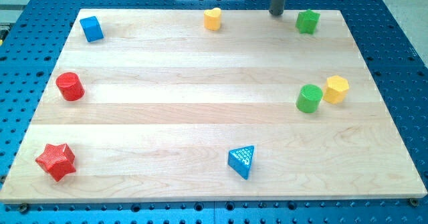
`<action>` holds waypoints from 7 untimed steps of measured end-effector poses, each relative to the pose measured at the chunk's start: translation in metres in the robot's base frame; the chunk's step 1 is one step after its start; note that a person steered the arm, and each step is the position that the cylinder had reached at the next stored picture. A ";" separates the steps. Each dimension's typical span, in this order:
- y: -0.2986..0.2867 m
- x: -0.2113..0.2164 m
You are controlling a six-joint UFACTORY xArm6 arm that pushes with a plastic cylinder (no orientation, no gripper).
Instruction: Place the green star parallel to the blue cube
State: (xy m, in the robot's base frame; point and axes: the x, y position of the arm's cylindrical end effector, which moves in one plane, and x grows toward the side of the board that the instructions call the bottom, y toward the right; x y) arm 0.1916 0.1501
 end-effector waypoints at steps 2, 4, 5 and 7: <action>0.104 0.000; 0.091 0.004; 0.041 0.015; 0.041 0.025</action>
State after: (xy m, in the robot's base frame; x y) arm 0.2166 0.1909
